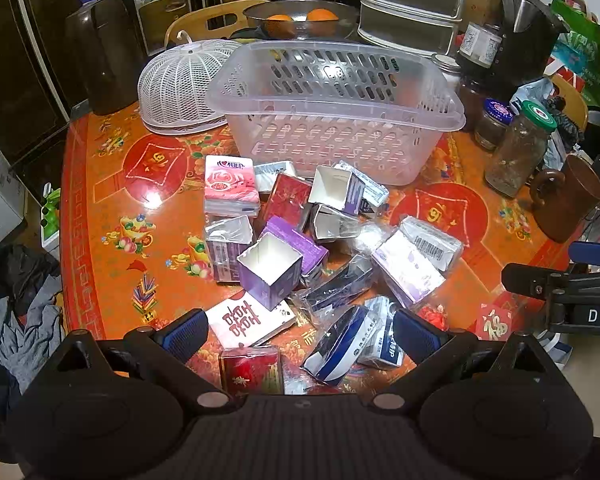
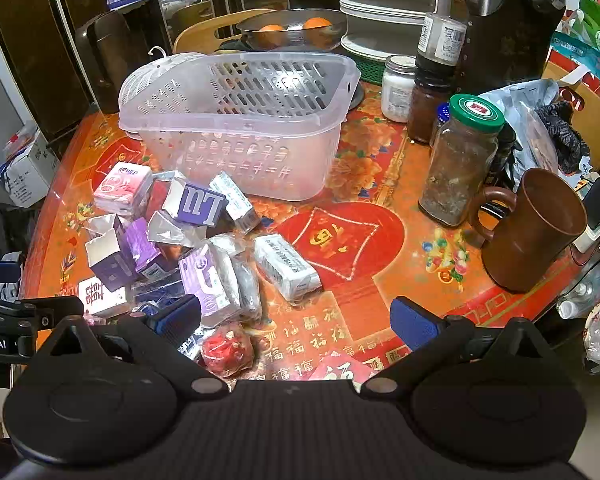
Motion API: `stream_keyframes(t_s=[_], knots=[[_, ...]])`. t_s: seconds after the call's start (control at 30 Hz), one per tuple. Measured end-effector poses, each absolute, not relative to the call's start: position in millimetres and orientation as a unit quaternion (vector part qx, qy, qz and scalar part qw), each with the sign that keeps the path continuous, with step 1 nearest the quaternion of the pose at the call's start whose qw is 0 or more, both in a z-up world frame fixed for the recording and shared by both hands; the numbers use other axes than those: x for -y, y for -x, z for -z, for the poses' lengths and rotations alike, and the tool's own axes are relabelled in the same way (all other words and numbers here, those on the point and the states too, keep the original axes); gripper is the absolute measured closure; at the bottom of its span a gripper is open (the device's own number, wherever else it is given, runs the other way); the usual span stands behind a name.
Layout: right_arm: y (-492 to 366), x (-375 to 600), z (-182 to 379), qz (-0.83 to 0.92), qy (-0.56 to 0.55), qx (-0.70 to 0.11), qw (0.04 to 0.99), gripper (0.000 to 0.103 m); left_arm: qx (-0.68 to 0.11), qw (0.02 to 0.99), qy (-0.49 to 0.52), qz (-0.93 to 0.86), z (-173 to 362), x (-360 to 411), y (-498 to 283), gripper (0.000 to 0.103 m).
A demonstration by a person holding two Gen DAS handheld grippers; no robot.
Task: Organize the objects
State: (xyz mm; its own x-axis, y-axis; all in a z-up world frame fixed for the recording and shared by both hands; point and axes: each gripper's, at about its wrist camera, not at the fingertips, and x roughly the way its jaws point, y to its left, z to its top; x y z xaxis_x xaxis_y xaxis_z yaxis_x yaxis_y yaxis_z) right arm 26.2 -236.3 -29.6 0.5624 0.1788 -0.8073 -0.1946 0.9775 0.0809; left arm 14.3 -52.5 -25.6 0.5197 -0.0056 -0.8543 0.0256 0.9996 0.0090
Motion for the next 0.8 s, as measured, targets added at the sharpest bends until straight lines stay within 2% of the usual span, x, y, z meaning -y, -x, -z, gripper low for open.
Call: stream_keyframes(t_s=[0.8], knots=[[-28.9,236.0,30.7,-0.109,0.007,-0.457,0.883,0.000,-0.490,0.871,-0.008,0.007,26.2,48.4,-16.0,0.003]])
